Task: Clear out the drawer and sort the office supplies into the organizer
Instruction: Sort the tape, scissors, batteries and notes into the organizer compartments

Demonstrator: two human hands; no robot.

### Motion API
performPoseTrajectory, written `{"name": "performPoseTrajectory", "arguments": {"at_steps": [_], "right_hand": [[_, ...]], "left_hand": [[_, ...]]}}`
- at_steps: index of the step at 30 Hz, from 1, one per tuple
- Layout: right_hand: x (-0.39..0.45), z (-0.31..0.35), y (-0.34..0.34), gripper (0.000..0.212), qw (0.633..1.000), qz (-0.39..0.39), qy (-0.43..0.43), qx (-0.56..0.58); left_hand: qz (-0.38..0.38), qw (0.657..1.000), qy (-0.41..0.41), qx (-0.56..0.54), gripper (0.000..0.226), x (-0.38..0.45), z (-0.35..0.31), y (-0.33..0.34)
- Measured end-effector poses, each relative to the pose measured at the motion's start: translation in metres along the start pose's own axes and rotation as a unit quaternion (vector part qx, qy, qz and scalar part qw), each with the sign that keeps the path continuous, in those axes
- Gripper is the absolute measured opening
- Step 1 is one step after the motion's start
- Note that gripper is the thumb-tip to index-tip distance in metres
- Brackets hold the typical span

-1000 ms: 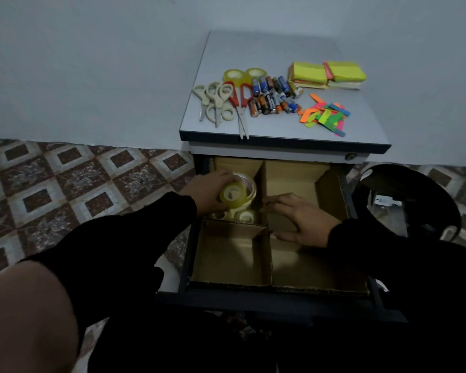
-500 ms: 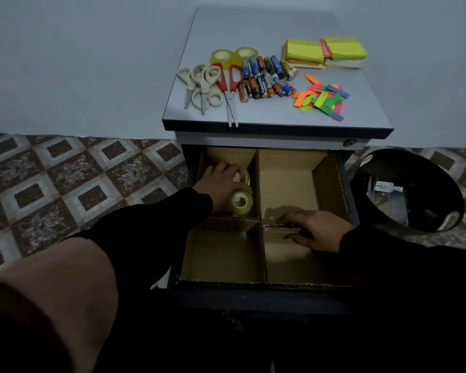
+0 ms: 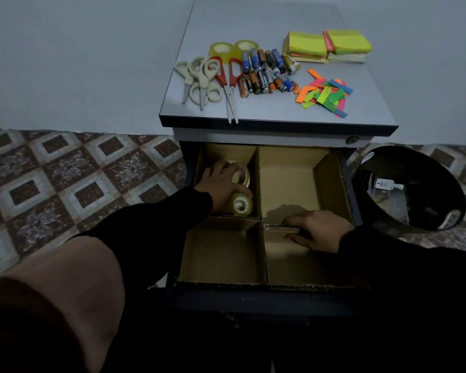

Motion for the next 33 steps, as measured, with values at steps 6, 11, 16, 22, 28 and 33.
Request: {"name": "performPoseTrajectory", "arguments": {"at_steps": [6,11,16,22,28,33], "right_hand": [[0.000,0.002,-0.001,0.037,1.000,0.000,0.004,-0.010],[-0.001,0.004,-0.003,0.038,1.000,-0.001,0.001,-0.015],[-0.001,0.005,-0.003,0.037,1.000,-0.003,-0.001,-0.015],[0.000,0.003,-0.001,0.035,1.000,-0.003,0.002,-0.014],[0.000,0.005,-0.002,0.035,1.000,0.003,-0.002,-0.019],[0.000,0.006,-0.003,0.035,1.000,0.000,-0.002,-0.017]], "left_hand": [[0.026,0.998,-0.009,-0.059,0.047,0.005,0.000,0.003],[0.038,0.999,0.004,-0.023,0.046,0.008,-0.001,0.005],[0.034,0.994,0.059,0.084,0.046,0.007,-0.007,0.001],[0.034,0.993,0.077,0.078,0.043,0.002,-0.007,-0.003],[0.042,0.992,0.080,0.090,0.038,0.003,-0.009,-0.007],[0.044,0.991,0.087,0.091,0.038,0.004,-0.010,-0.006]]}}
Point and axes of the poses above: each hand's wrist, its own x-axis towards the middle knuckle, its own y-axis out of the palm, z = x × y, the point moved 7 cm from there along x, towards the middle knuckle, and after that the axes turned 12 degrees about x, right-handed, at the moved point
